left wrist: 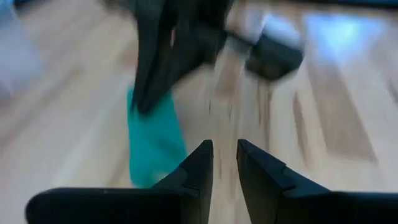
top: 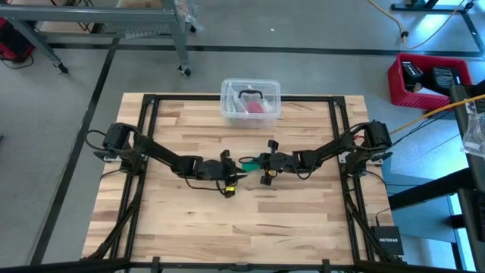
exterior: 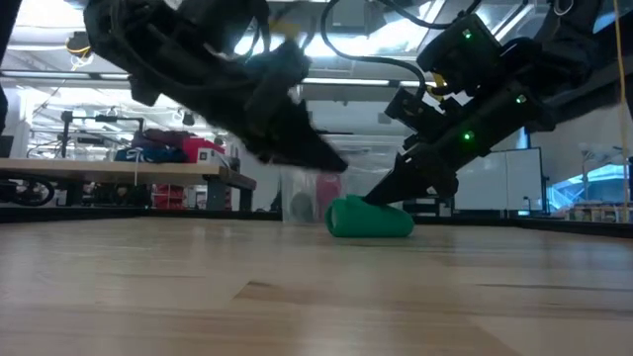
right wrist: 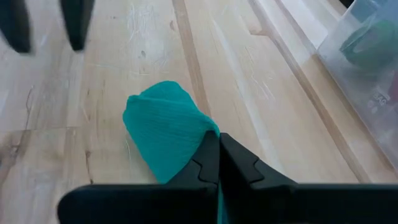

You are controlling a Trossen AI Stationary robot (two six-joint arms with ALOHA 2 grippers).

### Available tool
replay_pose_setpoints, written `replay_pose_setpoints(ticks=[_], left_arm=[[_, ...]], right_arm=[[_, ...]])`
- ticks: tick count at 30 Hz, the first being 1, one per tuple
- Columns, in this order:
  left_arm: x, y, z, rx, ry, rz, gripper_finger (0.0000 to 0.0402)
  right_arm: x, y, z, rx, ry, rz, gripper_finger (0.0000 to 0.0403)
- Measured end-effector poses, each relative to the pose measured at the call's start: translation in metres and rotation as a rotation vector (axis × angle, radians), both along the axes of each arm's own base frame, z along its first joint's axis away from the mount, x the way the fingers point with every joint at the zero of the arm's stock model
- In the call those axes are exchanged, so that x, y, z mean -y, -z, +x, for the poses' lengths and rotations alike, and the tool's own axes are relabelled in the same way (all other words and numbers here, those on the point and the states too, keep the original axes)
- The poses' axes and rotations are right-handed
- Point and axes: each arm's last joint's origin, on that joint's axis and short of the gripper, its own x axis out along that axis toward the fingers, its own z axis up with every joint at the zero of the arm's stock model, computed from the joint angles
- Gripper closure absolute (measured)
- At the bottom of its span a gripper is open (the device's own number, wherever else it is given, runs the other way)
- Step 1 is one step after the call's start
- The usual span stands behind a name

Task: Roll bandage
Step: Roll the green bandage

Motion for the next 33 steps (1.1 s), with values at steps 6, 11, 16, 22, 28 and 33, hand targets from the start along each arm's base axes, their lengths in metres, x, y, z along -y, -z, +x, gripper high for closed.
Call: replay_pose_setpoints(ticks=[6,11,16,22,28,33], left_arm=[[-0.008,0.006,0.019,0.016,0.002,0.156,0.0353],[-0.023,0.017,0.030,-0.069,-0.041,0.224,0.0364],[-0.042,0.025,0.025,-0.181,-0.137,0.197,0.0365],[-0.047,0.031,0.024,-0.208,-0.145,0.172,0.0362],[-0.044,0.033,0.024,-0.212,-0.133,0.180,0.0362],[-0.042,0.033,0.024,-0.211,-0.126,0.179,0.0361]], right_arm=[[0.000,0.000,0.000,0.000,-0.002,0.000,0.0398],[0.000,0.000,0.000,0.001,-0.001,0.003,0.0397],[0.000,0.001,-0.001,-0.005,0.002,0.001,0.0397],[0.000,0.002,-0.001,-0.007,0.010,0.011,0.0394],[0.000,0.000,-0.003,-0.005,0.047,0.061,0.0380],[0.001,-0.006,-0.010,-0.063,0.091,0.015,0.0339]])
